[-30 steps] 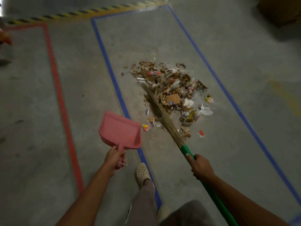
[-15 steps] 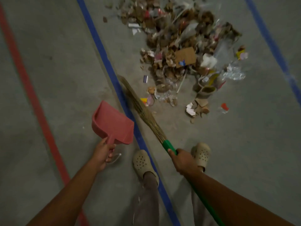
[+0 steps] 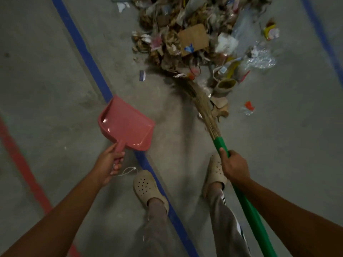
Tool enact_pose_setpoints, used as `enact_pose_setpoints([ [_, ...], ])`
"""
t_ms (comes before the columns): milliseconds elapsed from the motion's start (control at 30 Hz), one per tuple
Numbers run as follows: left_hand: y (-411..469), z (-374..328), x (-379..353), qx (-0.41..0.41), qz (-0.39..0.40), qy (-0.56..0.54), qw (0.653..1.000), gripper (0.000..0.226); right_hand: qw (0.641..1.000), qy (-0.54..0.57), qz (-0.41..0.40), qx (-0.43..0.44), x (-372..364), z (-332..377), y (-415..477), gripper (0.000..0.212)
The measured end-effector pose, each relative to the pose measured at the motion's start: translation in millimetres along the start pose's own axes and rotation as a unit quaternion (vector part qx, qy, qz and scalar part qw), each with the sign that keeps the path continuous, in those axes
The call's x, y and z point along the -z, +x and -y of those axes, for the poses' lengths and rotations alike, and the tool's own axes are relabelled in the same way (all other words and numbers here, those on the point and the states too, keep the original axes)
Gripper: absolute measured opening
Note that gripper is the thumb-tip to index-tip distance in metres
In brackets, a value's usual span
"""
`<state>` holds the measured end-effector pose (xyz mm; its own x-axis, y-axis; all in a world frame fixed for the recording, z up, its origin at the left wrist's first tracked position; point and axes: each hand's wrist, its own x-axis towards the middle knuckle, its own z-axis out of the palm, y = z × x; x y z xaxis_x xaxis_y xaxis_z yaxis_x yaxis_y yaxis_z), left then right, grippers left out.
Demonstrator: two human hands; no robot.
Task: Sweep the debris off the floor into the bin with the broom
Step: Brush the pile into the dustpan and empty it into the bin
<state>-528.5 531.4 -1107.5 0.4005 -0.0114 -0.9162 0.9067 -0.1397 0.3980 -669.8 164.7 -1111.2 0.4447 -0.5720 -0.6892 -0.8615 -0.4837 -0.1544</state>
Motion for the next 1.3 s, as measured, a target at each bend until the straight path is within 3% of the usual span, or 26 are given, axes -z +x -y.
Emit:
enact_pose_setpoints([
  [233, -14, -33, -60, -0.005, 0.037, 0.022, 0.999, 0.037, 0.999, 0.014, -0.04, 0.033, 60, -52, -22, 0.045],
  [400, -18, -21, -93, 0.026, 0.062, 0.057, 0.996, 0.03, 0.998, -0.056, 0.015, 0.04, 62, -102, -32, 0.044],
  [633, -13, 21, -125, 0.083, 0.095, 0.052, 0.991, 0.029, 0.986, -0.136, 0.091, -0.036, 57, -151, 9, 0.047],
  [900, -8, 28, -167, 0.083, 0.111, 0.025, 0.99, 0.018, 0.996, -0.084, -0.022, 0.003, 93, -126, 73, 0.049],
  [1133, -32, -12, -195, 0.049, 0.105, 0.045, 0.992, 0.024, 0.996, -0.022, -0.067, 0.062, 130, -109, 62, 0.04],
  [1300, -37, -43, -201, 0.038, 0.099, 0.09, 0.99, 0.027, 0.992, 0.068, -0.102, 0.022, 150, -107, 59, 0.045],
])
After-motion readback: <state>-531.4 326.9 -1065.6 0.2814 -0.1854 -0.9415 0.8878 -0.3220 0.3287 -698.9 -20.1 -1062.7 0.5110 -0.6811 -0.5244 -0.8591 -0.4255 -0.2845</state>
